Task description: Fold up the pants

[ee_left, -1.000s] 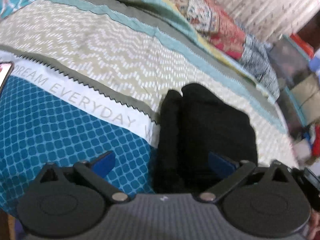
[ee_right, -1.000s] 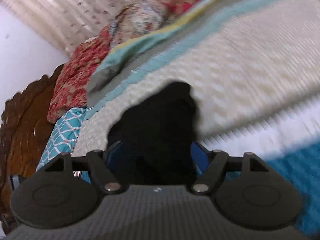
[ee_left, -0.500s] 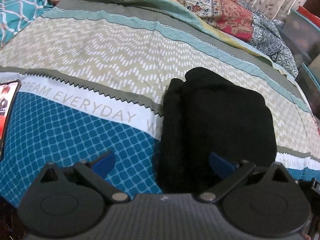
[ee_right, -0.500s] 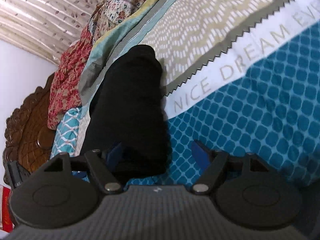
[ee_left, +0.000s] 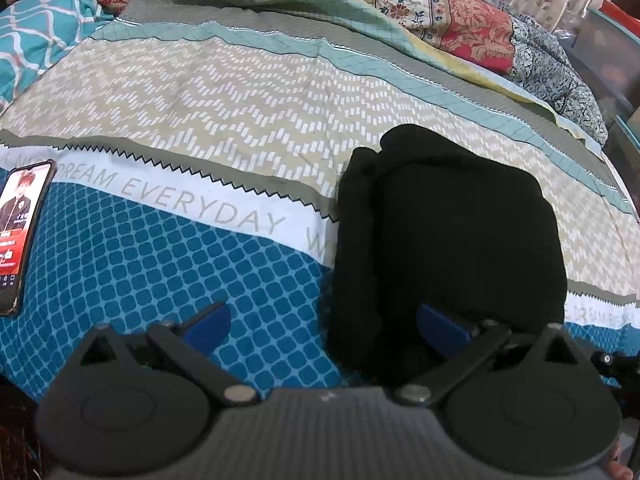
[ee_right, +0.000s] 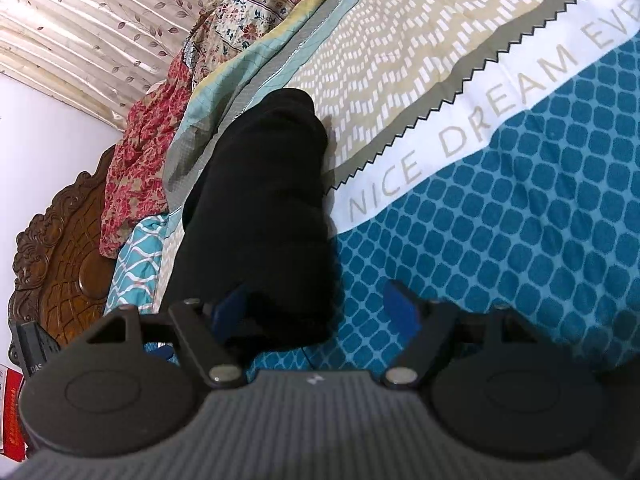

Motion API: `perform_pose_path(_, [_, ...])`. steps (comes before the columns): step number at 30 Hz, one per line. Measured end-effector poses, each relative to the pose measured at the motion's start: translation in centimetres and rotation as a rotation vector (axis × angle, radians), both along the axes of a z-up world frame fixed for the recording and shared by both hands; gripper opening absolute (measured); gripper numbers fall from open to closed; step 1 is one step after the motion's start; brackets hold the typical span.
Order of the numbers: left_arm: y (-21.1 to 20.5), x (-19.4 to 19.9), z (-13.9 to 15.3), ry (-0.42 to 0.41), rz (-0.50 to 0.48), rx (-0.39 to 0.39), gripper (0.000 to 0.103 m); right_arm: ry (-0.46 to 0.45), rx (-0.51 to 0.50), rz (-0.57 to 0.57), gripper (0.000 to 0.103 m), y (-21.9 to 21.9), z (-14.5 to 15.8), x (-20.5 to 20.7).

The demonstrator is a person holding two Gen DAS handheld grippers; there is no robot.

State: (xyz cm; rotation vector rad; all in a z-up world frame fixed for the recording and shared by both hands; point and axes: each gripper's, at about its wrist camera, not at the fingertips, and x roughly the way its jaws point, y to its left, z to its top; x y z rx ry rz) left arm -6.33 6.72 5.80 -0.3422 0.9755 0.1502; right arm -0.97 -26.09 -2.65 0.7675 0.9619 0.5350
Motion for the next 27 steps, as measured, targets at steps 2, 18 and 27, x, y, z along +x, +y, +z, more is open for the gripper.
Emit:
perform_pose_path(2, [0.1,0.0,-0.1,0.002,-0.002,-0.001,0.103,-0.002,0.000,-0.003,0.078,0.1,0.0,0.0])
perform_pose_path(18, [3.1,2.8,1.2,-0.072,-0.049,-0.142,0.103,-0.085,-0.035,0.005,0.085,1.7,1.6,-0.2])
perform_pose_path(27, [1.8,6.8,-2.5,0.011,-0.120,-0.258,0.103,-0.092,-0.080,0.066,0.086,3.6,1.0,3.0])
